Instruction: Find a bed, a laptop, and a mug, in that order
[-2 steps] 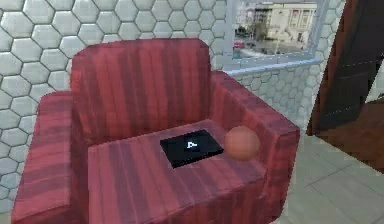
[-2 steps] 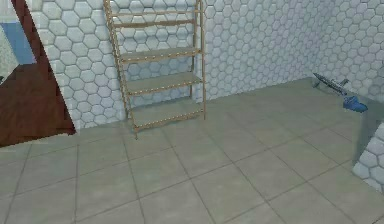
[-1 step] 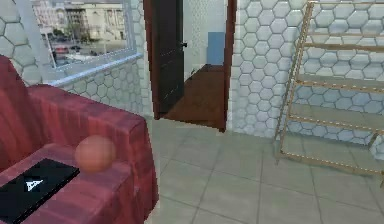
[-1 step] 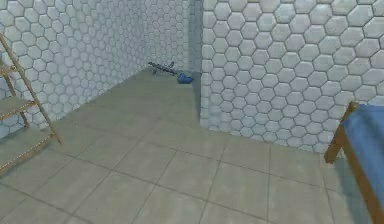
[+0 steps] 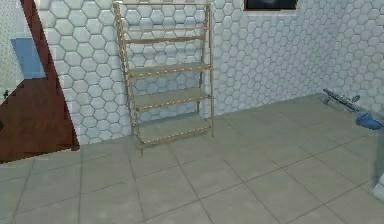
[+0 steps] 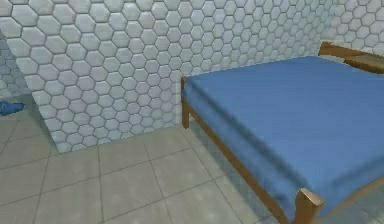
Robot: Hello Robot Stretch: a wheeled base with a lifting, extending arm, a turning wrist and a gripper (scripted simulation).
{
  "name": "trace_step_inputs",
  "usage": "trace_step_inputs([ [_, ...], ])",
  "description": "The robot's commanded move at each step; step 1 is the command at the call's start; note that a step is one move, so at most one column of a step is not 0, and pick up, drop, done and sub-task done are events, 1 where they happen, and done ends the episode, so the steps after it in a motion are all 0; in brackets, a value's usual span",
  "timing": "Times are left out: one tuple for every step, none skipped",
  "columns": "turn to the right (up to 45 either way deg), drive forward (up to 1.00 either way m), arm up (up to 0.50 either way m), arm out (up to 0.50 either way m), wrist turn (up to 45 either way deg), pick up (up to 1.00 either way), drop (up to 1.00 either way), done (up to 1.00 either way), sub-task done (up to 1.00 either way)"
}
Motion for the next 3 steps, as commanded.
trace_step_inputs([
  [27.0, 0.00, 0.00, 0.00, 0.0, 0.00, 0.00, 0.00, 0.00],
  [0.0, 1.00, 0.00, 0.00, 0.0, 0.00, 0.00, 0.00, 0.00],
  [3.0, 0.00, 0.00, 0.00, 0.0, 0.00, 0.00, 0.00, 0.00],
])
